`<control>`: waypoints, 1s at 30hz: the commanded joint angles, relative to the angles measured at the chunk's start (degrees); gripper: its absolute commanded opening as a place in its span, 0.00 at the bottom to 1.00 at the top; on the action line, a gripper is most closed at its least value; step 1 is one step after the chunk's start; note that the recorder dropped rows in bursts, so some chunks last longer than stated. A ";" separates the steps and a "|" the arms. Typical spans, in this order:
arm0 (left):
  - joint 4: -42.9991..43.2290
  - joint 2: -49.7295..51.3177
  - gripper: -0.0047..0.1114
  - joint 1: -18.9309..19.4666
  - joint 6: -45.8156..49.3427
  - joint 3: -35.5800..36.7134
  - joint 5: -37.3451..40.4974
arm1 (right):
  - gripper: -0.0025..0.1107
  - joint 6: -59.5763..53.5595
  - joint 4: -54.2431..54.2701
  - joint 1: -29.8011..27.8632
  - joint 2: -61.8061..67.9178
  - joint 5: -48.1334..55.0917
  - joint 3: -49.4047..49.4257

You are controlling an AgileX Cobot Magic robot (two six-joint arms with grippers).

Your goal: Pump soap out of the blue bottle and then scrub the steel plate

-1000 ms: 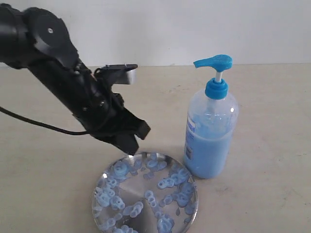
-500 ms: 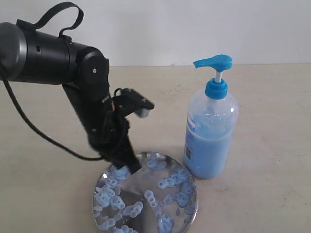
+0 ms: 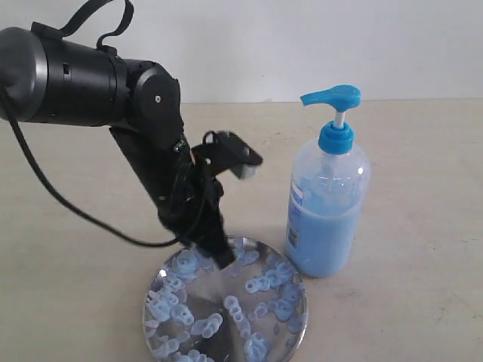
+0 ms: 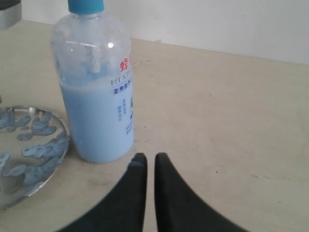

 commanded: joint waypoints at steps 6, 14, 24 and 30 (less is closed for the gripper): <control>-9.05 -0.87 0.08 -0.57 25.46 0.10 22.94 | 0.05 -0.36 -0.14 -0.21 -0.40 -0.03 -0.15; -15.83 -1.50 0.08 -0.95 5.41 -1.69 -4.01 | 0.05 -0.36 -0.14 -0.21 -0.40 -0.03 -0.15; 4.55 -2.27 0.08 -0.53 5.18 -1.79 15.44 | 0.05 -0.36 -0.14 -0.21 -0.40 -0.03 -0.15; -13.19 -2.02 0.08 -0.23 -7.72 -1.68 -3.68 | 0.05 -0.36 -0.14 -0.21 -0.40 -0.03 -0.15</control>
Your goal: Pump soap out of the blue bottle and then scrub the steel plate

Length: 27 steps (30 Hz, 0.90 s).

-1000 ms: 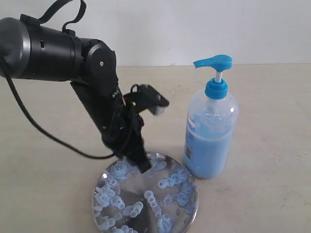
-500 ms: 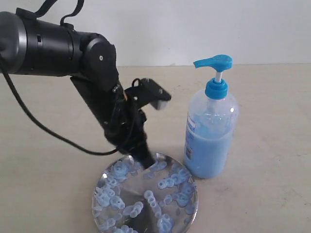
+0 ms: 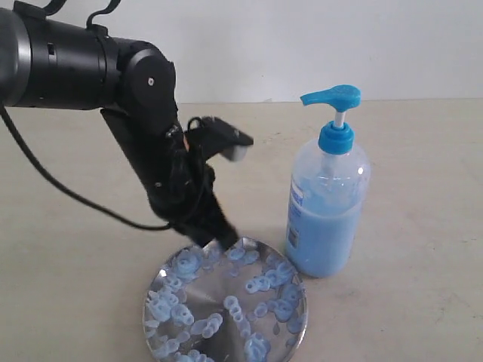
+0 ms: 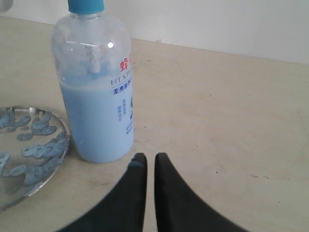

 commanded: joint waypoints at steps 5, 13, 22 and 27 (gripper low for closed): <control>-20.07 -0.28 0.08 -0.87 35.24 -0.09 20.11 | 0.05 -0.36 -0.14 -0.21 -0.40 -0.03 -0.15; 3.39 -0.26 0.08 -0.87 -9.12 0.27 -8.83 | 0.05 -0.36 -0.14 -0.21 -0.40 -0.03 -0.15; -12.47 -0.26 0.08 -1.00 33.09 0.50 19.31 | 0.05 -0.36 -0.14 -0.21 -0.40 -0.03 -0.15; -0.50 -0.26 0.08 -1.00 2.85 0.50 -5.09 | 0.05 -0.36 -0.14 -0.21 -0.40 -0.03 -0.15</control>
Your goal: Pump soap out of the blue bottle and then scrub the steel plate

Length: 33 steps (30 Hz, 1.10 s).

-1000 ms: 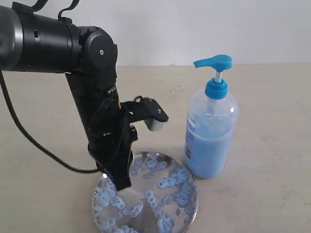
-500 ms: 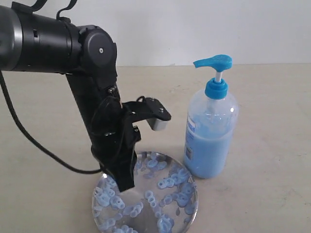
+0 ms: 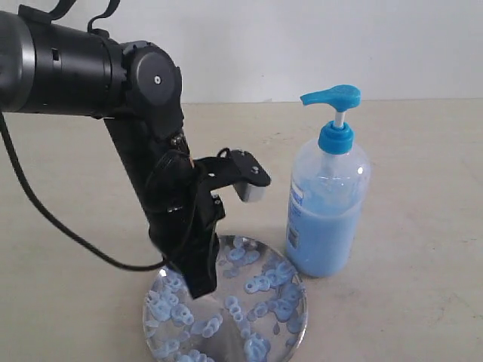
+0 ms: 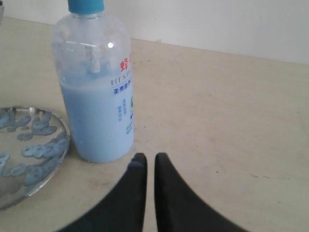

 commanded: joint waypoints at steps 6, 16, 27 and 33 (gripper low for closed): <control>5.55 -16.33 0.08 0.06 -23.88 9.65 -40.98 | 0.05 -0.36 -0.14 -0.21 -0.40 -0.03 -0.15; 10.66 -80.65 0.08 -0.99 -23.25 42.66 -39.48 | 0.05 -0.36 -0.14 -0.21 -0.40 -0.03 -0.15; 25.99 -104.54 0.08 9.48 -36.47 49.59 -33.28 | 0.05 -0.25 -0.14 -0.21 -0.40 -0.03 -0.15; -0.85 -105.06 0.08 33.05 -21.32 62.39 -40.08 | 0.05 -0.15 -0.14 -0.21 -0.40 -0.03 -0.15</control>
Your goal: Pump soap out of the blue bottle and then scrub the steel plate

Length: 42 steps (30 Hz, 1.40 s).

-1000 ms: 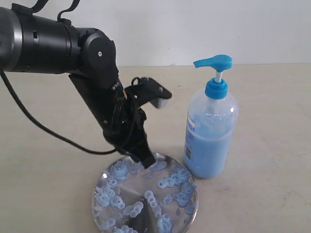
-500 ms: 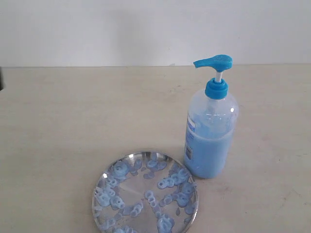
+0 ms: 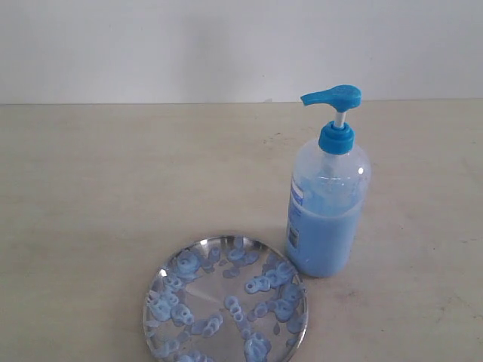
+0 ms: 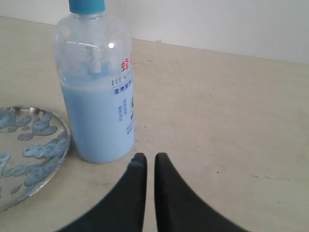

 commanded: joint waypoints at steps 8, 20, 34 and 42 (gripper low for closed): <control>-16.44 -3.10 0.08 23.31 10.93 16.33 -6.68 | 0.05 -0.15 -0.14 -0.21 -0.40 -0.03 -0.15; -14.93 -3.10 0.08 24.25 2.86 18.21 -1.93 | 0.05 -0.04 -0.14 -0.21 -0.40 -0.03 -0.15; -14.96 -3.10 0.08 23.65 8.32 18.21 -17.28 | 0.05 -0.05 -0.14 -0.21 -0.40 -0.03 -0.15; 0.40 -3.10 0.08 23.65 -4.19 18.21 -11.37 | 0.05 -0.18 -0.14 -0.21 -0.40 0.41 -0.15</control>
